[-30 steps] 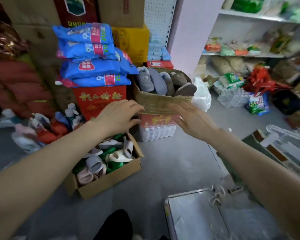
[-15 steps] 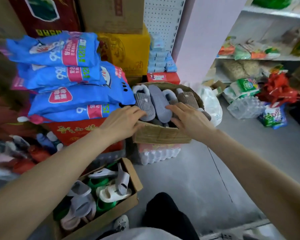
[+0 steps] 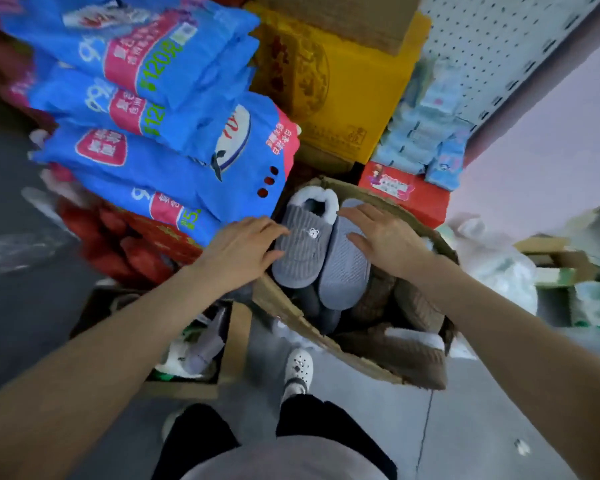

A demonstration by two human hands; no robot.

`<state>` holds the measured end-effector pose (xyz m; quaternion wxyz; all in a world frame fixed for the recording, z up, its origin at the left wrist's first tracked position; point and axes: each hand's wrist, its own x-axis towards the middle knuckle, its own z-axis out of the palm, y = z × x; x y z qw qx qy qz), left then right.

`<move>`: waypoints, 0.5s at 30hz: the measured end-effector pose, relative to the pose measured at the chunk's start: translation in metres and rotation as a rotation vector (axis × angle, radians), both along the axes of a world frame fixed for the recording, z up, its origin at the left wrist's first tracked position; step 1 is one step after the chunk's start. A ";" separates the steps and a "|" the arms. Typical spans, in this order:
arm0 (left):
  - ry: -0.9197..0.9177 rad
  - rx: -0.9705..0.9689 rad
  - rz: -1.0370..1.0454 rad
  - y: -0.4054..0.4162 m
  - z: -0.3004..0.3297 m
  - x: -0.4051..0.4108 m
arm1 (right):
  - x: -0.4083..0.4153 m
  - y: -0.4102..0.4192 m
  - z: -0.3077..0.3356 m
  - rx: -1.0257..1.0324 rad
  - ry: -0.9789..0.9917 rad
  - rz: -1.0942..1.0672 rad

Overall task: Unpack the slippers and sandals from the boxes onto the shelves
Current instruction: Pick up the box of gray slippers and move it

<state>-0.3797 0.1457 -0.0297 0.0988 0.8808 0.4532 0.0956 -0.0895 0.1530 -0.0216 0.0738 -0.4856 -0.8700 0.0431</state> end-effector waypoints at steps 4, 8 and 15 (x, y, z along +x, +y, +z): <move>0.004 -0.018 0.152 -0.015 -0.016 0.022 | 0.033 0.032 -0.021 -0.023 0.021 0.112; 0.017 -0.059 0.274 -0.043 -0.036 0.040 | 0.055 0.035 -0.048 -0.049 0.026 0.186; -0.039 -0.150 0.466 -0.120 -0.080 0.088 | 0.097 0.003 -0.078 -0.113 0.045 0.235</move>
